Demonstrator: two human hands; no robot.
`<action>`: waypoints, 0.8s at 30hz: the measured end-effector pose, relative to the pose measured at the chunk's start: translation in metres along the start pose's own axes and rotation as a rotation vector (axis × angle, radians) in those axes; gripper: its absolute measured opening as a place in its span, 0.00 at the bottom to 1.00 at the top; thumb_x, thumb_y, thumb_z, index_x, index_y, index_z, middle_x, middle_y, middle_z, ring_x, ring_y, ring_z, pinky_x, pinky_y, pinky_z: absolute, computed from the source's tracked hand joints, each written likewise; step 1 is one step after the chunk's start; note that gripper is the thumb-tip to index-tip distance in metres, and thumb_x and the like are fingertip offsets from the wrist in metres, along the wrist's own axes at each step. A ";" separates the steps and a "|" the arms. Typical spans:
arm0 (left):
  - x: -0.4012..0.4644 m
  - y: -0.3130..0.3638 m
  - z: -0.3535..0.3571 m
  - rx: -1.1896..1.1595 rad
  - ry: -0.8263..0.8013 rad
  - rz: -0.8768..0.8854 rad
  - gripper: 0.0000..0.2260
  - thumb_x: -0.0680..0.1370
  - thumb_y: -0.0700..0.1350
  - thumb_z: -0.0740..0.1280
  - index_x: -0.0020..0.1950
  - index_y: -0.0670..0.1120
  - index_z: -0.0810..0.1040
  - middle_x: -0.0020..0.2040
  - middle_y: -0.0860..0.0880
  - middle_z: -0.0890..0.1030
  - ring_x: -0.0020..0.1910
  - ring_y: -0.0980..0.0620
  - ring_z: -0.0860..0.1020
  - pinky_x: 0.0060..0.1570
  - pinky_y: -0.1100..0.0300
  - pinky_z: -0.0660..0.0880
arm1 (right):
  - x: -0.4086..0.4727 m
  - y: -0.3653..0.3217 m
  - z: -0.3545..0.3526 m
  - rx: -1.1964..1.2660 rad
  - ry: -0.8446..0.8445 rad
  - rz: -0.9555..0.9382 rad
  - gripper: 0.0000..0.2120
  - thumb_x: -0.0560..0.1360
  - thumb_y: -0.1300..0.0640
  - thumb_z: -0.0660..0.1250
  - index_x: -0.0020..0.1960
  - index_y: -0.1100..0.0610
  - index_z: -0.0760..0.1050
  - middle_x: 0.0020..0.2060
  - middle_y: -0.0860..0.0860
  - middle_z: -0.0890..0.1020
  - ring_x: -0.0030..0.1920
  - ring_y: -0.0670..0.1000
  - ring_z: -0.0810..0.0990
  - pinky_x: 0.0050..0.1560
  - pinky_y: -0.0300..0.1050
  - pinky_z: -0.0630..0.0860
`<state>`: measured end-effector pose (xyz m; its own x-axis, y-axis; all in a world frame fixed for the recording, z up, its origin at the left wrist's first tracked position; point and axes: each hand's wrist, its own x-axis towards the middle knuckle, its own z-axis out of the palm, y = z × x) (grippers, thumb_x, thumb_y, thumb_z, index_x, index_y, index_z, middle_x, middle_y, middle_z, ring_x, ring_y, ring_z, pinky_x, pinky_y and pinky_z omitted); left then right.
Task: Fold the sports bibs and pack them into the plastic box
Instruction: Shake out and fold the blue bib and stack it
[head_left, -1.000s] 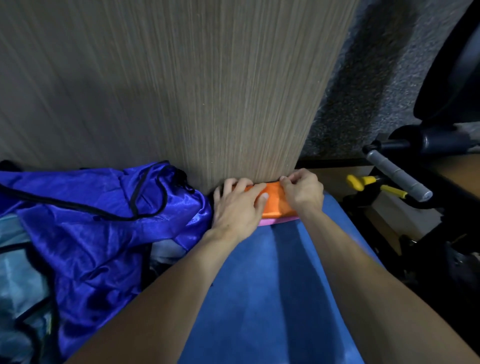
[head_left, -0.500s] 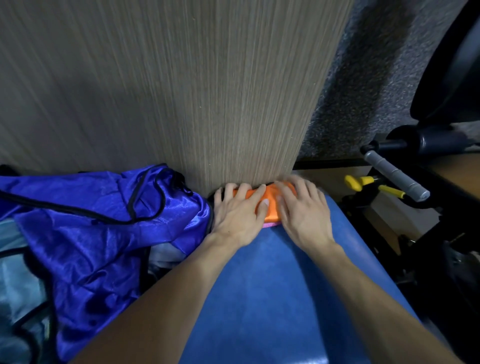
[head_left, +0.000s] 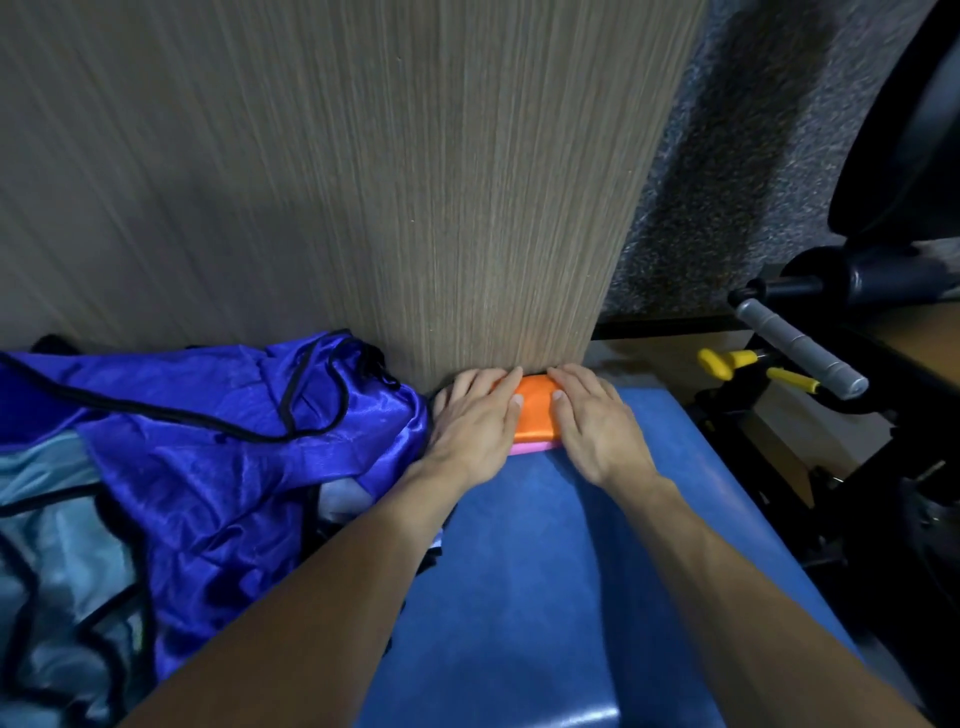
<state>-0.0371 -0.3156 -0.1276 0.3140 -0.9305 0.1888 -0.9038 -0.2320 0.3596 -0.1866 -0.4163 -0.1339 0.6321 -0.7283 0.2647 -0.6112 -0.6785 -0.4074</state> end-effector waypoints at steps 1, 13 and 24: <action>0.000 0.005 -0.007 0.050 0.000 0.011 0.22 0.87 0.52 0.50 0.81 0.51 0.60 0.77 0.55 0.65 0.76 0.49 0.58 0.74 0.45 0.58 | -0.001 -0.005 -0.003 -0.085 -0.007 0.023 0.22 0.86 0.49 0.50 0.79 0.50 0.65 0.77 0.47 0.66 0.79 0.54 0.59 0.78 0.55 0.54; -0.116 -0.028 -0.172 0.114 0.424 0.243 0.17 0.77 0.39 0.63 0.64 0.50 0.79 0.59 0.50 0.79 0.55 0.43 0.76 0.56 0.46 0.76 | -0.068 -0.107 -0.042 0.114 0.089 0.021 0.27 0.82 0.46 0.55 0.74 0.61 0.71 0.74 0.58 0.71 0.76 0.58 0.66 0.76 0.49 0.59; -0.177 -0.119 -0.188 0.290 0.348 -0.226 0.10 0.82 0.52 0.65 0.61 0.55 0.82 0.57 0.49 0.84 0.57 0.42 0.79 0.55 0.48 0.73 | -0.146 -0.221 -0.019 0.465 -0.073 -0.189 0.29 0.80 0.52 0.68 0.79 0.49 0.64 0.74 0.44 0.69 0.73 0.41 0.66 0.69 0.26 0.58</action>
<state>0.0693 -0.0704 -0.0316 0.5451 -0.7096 0.4466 -0.8299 -0.5322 0.1672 -0.1533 -0.1621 -0.0660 0.7528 -0.5770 0.3167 -0.2163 -0.6714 -0.7089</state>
